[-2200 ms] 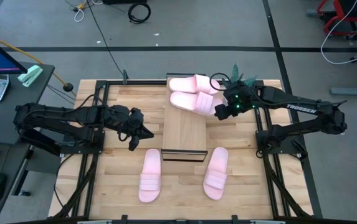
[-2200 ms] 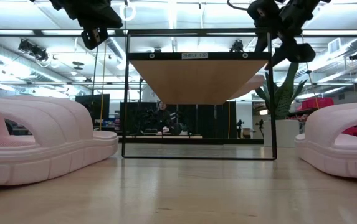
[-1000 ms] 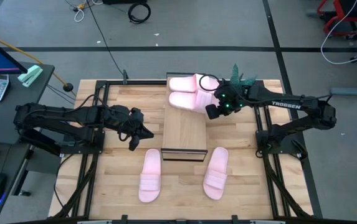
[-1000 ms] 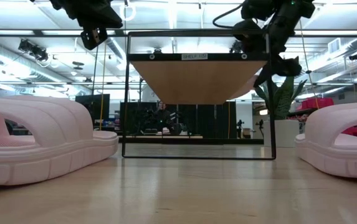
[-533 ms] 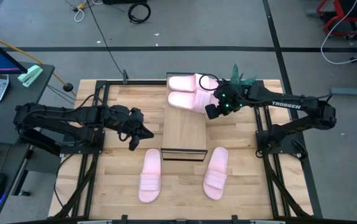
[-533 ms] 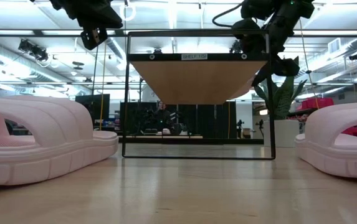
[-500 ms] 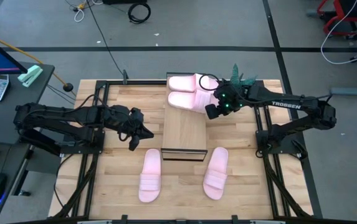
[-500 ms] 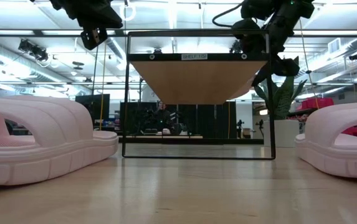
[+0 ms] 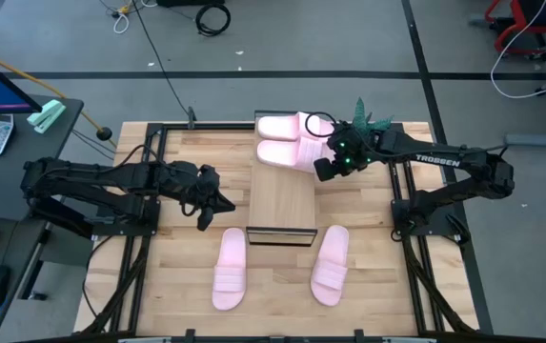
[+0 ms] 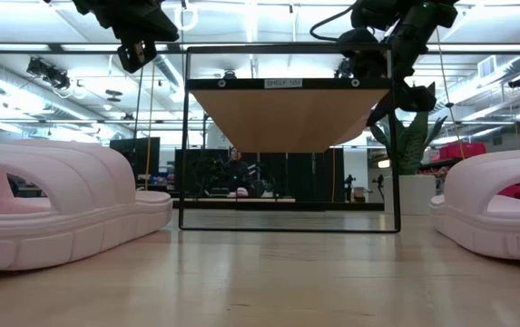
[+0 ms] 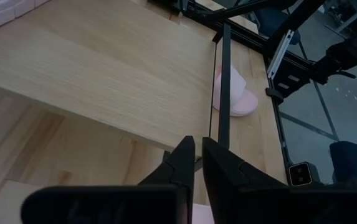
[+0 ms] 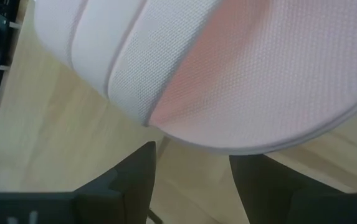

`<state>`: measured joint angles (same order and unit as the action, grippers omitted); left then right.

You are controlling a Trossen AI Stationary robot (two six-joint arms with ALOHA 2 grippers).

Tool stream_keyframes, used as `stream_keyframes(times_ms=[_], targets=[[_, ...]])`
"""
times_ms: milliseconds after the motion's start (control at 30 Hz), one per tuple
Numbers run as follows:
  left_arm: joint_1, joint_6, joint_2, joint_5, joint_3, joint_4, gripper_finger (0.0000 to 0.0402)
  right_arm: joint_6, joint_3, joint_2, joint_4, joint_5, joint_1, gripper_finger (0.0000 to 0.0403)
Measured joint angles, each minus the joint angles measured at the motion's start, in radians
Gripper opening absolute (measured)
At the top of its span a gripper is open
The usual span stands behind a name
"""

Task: Pick and place slides into the shelf
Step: Put the pink slide on the shelf

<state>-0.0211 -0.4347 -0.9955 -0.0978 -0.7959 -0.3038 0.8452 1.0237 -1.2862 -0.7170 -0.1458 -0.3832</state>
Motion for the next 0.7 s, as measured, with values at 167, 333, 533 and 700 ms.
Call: stream_keyframes(times_ms=[167, 333, 533, 700], targets=[[0.000, 0.000, 0.000, 0.000, 0.000, 0.000, 0.0038, 0.026, 0.000, 0.017, 0.000, 0.002, 0.000, 0.0210], [0.000, 0.000, 0.000, 0.000, 0.000, 0.000, 0.0038, 0.036, 0.000, 0.035, -0.005, 0.006, -0.001, 0.0210], [0.000, 0.000, 0.000, 0.000, 0.000, -0.001, 0.0036, 0.045, 0.000, 0.070, -0.077, -0.018, 0.021, 0.0210], [0.000, -0.001, 0.000, 0.000, 0.000, -0.001, 0.0041, 0.050, 0.000, 0.122, -0.110, -0.009, 0.021, 0.0210]])
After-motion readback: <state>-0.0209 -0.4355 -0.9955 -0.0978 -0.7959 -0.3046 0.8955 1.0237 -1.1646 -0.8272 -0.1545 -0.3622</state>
